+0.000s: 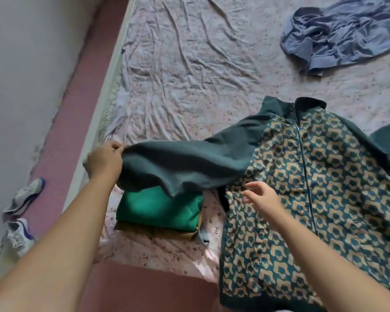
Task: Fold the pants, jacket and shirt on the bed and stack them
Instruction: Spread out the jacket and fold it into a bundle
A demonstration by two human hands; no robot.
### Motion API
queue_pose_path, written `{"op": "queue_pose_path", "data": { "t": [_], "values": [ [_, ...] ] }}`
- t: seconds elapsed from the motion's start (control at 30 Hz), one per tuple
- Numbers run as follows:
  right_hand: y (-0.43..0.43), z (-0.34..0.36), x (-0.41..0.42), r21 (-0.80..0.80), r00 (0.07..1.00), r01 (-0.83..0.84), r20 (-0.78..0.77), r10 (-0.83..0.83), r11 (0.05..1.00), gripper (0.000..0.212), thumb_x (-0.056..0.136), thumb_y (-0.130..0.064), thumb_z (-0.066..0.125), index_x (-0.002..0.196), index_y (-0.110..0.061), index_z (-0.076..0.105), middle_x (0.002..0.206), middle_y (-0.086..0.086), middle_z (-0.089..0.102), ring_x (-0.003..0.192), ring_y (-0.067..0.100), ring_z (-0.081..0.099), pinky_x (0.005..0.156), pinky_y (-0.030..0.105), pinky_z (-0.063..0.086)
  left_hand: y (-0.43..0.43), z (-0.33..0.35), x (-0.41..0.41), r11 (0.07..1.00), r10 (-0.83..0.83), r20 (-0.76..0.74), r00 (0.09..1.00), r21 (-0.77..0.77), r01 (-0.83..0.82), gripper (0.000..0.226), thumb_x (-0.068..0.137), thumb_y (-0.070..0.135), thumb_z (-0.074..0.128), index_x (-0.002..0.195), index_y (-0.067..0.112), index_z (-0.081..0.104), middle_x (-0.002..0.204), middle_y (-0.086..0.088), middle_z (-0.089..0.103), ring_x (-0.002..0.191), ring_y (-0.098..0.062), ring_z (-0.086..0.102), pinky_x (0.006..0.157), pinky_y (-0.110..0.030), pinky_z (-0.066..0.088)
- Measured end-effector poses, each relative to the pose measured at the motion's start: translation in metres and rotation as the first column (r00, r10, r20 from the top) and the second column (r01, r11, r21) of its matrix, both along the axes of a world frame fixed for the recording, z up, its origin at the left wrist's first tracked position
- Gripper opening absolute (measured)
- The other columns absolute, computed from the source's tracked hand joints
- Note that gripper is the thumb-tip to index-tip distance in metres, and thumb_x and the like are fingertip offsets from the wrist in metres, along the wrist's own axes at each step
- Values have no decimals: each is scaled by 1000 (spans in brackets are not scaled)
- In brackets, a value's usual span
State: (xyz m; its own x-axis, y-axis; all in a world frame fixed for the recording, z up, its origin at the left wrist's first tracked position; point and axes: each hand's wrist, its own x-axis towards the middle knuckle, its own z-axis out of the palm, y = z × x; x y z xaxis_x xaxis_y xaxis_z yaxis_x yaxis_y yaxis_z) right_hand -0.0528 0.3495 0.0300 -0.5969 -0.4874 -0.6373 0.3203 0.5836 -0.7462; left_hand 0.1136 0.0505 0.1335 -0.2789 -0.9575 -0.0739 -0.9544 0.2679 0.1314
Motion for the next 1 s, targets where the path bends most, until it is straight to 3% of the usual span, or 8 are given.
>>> {"op": "queue_pose_path", "data": {
  "t": [0.07, 0.13, 0.23, 0.37, 0.53, 0.7, 0.9, 1.0],
  "values": [
    [3, -11, -9, 20, 1000, -2, -15, 2, 1000, 13, 89, -10, 56, 99, -17, 54, 101, 11, 66, 78, 20, 64, 59, 26, 44, 0, -12, -7, 996, 53, 41, 998, -71, -50, 31, 91, 21, 51, 118, 5, 56, 125, -27, 47, 116, -42, 41, 99, -47, 31],
    [13, -21, -18, 65, 1000, -8, -25, 9, 998, 13, 88, -14, 57, 100, -19, 55, 101, 10, 66, 86, 23, 64, 69, 34, 51, 20, -32, -24, 987, -123, 2, 992, -101, 122, 34, 89, 18, 55, 118, 0, 53, 125, -27, 47, 117, -42, 40, 99, -50, 30],
    [31, -35, -34, 128, 999, -4, -45, 10, 992, 15, 90, -15, 56, 105, -16, 55, 104, 8, 64, 94, 24, 62, 74, 34, 49, 78, -72, -64, 887, -462, -53, 885, -15, 462, 37, 86, 22, 61, 117, 2, 54, 118, -20, 53, 110, -38, 46, 92, -47, 35],
    [46, -52, -59, 152, 995, 19, -95, -4, 988, 21, 91, -17, 54, 112, -12, 55, 106, 6, 61, 98, 22, 59, 77, 31, 46, 130, -125, -116, 770, -618, -101, 780, 123, 626, 44, 90, 31, 55, 127, 8, 48, 128, -9, 50, 118, -28, 44, 97, -37, 32],
    [41, -74, -89, 135, 985, 21, -175, 3, 991, 24, 91, -20, 55, 115, -17, 53, 107, 3, 60, 98, 18, 57, 87, 33, 48, 112, -173, -157, 782, -620, 100, 778, 163, 602, 53, 94, 37, 45, 137, 8, 36, 140, -13, 38, 132, -29, 29, 110, -45, 18],
    [20, -95, -100, 44, 965, -48, -256, 57, 998, 35, 89, -22, 59, 122, -19, 50, 109, -2, 57, 104, 15, 55, 95, 32, 45, 75, -205, -171, 829, -555, 284, 782, 115, 547, 54, 93, 41, 43, 134, 6, 35, 132, -19, 43, 124, -36, 35, 110, -53, 11],
    [-2, -109, -98, -2, 936, -116, -333, 109, 993, 42, 88, -26, 60, 128, -23, 47, 118, -4, 59, 110, 12, 54, 98, 30, 43, 46, -205, -171, 883, -461, 63, 885, -63, 464, 20, 92, 18, 48, 99, 0, 55, 103, -26, 58, 100, -40, 50, 88, -43, 28],
    [-12, -111, -93, 72, 848, -300, -436, 301, 951, 48, 88, -27, 59, 134, -21, 44, 127, -4, 54, 118, 11, 47, 103, 27, 37, 28, -199, -166, 908, -396, 155, 905, -82, 411, 22, 93, 18, 48, 103, 1, 57, 106, -26, 57, 103, -40, 48, 89, -42, 30]
  ]
}}
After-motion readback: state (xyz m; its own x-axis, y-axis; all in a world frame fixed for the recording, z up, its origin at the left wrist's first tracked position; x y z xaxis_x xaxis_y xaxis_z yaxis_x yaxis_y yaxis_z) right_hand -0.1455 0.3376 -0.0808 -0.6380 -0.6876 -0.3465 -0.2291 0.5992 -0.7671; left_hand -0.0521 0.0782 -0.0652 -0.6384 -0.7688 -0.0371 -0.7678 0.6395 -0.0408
